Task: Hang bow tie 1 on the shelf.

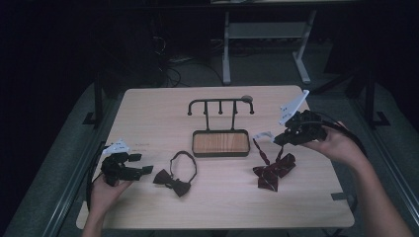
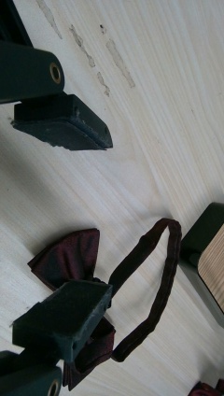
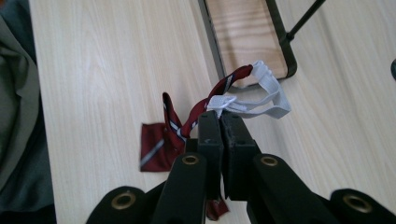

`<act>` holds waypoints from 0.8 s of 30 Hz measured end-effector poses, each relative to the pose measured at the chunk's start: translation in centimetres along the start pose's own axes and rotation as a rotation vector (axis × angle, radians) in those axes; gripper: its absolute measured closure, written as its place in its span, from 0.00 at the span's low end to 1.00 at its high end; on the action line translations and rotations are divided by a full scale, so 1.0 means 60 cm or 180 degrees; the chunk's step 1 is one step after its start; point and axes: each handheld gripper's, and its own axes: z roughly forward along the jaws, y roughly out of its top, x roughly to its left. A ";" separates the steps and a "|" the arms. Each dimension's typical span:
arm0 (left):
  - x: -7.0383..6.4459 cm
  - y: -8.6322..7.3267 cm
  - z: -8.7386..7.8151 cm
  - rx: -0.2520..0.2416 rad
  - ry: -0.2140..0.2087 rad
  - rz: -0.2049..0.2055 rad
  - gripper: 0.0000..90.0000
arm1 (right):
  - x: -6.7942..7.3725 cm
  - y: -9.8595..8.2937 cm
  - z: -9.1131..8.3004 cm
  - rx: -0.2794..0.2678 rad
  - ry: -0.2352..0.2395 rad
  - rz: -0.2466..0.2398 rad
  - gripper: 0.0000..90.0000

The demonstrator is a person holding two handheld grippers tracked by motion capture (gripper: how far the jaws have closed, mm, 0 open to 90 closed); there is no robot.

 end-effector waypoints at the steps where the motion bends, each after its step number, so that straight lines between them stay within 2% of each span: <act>1: 0.000 0.000 0.000 0.0001 0.0000 0.0000 0.27 | -0.003 0.004 -0.005 -0.0023 0.0003 -0.0017 0.97; 4: -0.001 0.000 0.000 0.0001 -0.0005 -0.0027 0.27 | -0.004 0.008 -0.011 -0.0041 0.0018 -0.0011 0.97; 11: 0.001 0.000 -0.001 0.0009 -0.0005 0.0002 0.27 | -0.013 0.023 -0.027 -0.0136 0.0029 -0.0007 0.97; 24: 0.001 0.000 -0.001 0.0014 -0.0018 0.0000 0.27 | -0.018 0.058 -0.042 -0.0124 -0.0043 -0.0083 0.96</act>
